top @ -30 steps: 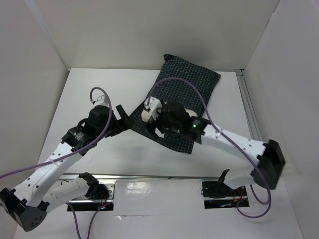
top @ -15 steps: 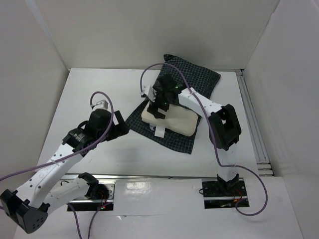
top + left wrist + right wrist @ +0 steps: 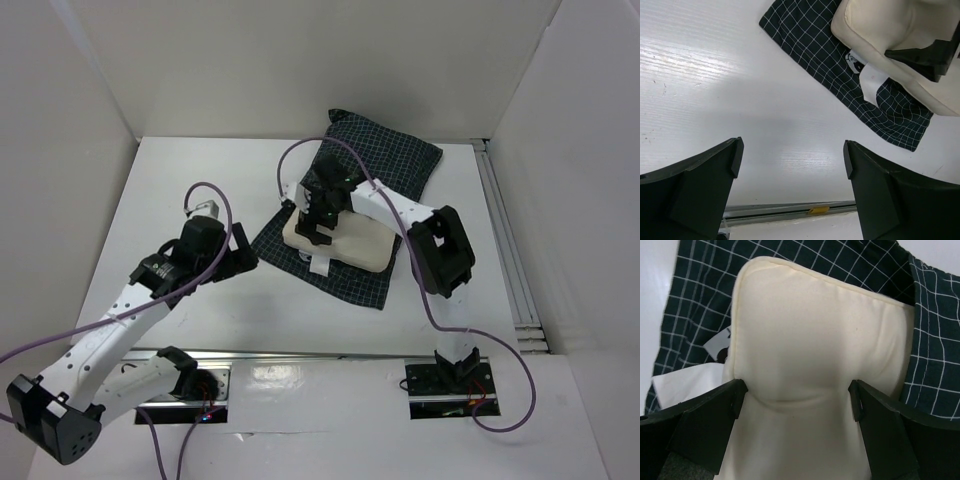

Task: Put the pillow into the pillowcase

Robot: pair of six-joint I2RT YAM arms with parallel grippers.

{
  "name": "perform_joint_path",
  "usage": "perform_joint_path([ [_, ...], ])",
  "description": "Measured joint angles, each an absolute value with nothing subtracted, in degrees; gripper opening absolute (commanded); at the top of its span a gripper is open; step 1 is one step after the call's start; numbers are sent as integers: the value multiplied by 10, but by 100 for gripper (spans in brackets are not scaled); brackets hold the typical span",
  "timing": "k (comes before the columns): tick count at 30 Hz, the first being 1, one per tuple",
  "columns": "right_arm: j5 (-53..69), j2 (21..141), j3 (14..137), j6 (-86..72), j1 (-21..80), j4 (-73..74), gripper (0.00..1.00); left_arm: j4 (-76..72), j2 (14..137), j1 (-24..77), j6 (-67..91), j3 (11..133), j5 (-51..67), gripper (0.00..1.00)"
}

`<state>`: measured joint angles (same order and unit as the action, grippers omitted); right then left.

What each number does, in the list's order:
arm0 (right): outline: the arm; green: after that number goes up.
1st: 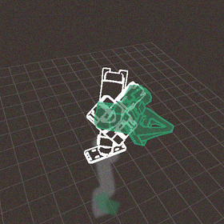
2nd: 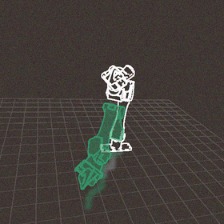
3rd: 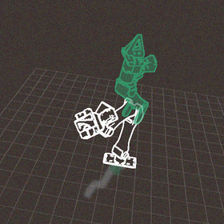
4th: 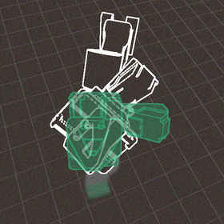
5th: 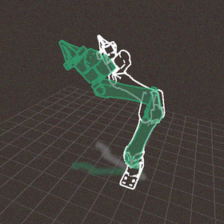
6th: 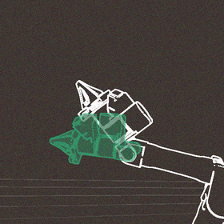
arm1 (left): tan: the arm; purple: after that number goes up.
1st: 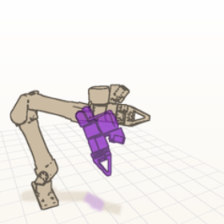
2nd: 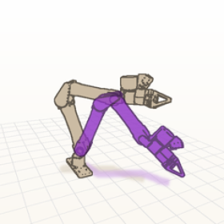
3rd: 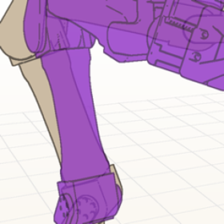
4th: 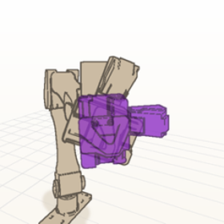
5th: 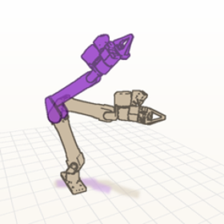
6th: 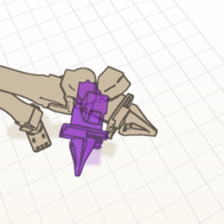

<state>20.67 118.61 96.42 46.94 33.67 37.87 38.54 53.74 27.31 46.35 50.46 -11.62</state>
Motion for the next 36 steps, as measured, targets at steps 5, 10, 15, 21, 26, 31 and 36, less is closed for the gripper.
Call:
perform_joint_path([
  [5, 151, 1220, 980, 459, 359, 353, 1, 385, 537, 267, 462, 505, -115, 99],
  [10, 126, 1227, 986, 411, 359, 284, 0, 386, 536, 264, 461, 505, -117, 99],
  [15, 192, 1136, 889, 279, 319, 195, 0, 382, 527, 261, 451, 505, -116, 96],
  [21, 265, 1014, 848, 95, 259, 126, 0, 321, 554, 259, 449, 505, -79, 86],
  [26, 328, 969, 857, -34, 244, 77, 0, 233, 626, 259, 451, 505, -22, 78],
  [31, 403, 999, 932, -113, 227, 81, 0, 156, 701, 268, 456, 518, 11, 78],
  [36, 469, 1007, 947, -172, 200, 77, 0, 104, 765, 274, 490, 539, 9, 69],
])
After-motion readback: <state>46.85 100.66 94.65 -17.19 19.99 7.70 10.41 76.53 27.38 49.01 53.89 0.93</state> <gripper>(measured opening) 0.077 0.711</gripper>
